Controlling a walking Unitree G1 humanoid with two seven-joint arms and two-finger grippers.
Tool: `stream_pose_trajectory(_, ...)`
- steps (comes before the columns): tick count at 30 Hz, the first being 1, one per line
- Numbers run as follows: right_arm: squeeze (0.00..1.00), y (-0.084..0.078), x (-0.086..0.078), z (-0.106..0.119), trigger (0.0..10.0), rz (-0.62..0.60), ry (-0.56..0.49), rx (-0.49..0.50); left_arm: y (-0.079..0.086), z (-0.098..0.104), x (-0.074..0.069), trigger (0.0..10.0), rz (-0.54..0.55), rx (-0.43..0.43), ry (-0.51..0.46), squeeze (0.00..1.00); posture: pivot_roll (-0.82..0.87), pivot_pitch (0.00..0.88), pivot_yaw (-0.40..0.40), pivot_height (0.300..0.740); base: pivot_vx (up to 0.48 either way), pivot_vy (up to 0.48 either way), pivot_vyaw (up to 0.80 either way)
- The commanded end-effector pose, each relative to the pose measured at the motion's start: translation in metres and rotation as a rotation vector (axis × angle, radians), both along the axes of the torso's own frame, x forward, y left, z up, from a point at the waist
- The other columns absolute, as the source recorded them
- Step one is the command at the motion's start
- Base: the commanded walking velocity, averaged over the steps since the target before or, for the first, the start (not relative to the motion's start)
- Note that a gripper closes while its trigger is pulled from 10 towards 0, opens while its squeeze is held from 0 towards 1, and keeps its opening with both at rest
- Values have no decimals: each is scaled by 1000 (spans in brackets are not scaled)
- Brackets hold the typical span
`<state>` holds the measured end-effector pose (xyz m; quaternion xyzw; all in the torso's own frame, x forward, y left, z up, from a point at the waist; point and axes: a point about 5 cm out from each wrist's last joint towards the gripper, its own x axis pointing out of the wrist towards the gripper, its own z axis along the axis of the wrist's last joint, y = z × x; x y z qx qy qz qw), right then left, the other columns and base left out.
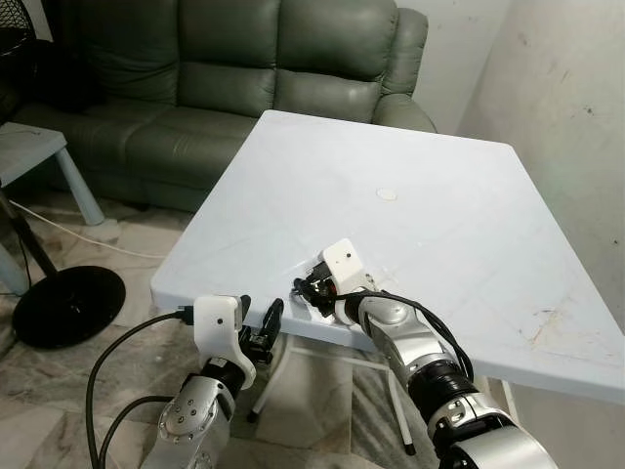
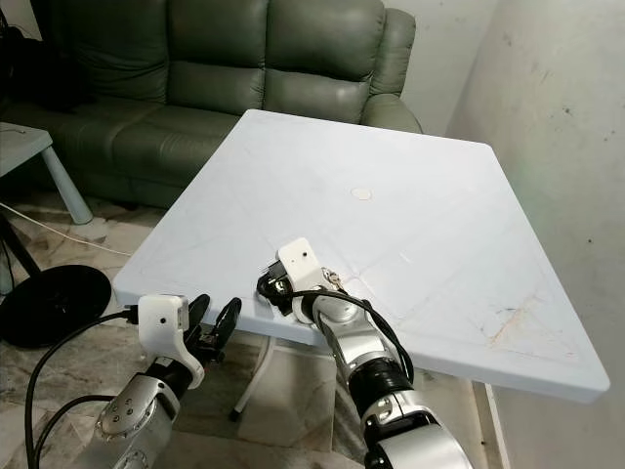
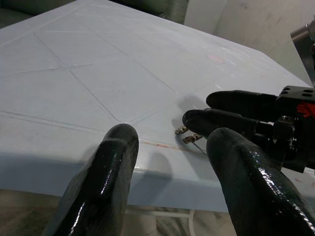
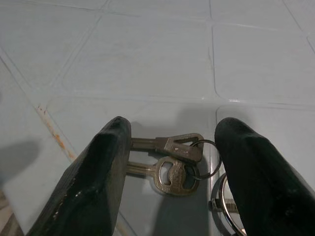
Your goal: Hang keys on a hook
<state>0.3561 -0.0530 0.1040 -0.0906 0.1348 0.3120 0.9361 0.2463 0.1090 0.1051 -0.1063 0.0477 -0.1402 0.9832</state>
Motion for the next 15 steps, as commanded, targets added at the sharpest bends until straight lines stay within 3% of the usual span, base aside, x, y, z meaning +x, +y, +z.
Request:
stream_pose_trajectory(1, 0, 1, 3, 4, 10000, -4, -2, -10, -2, 3, -1, 10000, -3, 3, -6, 0, 323, 58, -108, 736, 0, 0, 0)
stream_pose_trajectory(15, 0, -2, 8, 6, 10000, -62, 33, -9, -3, 3, -1, 10000, 2, -2, -6, 0, 325, 58, -112, 736, 0, 0, 0)
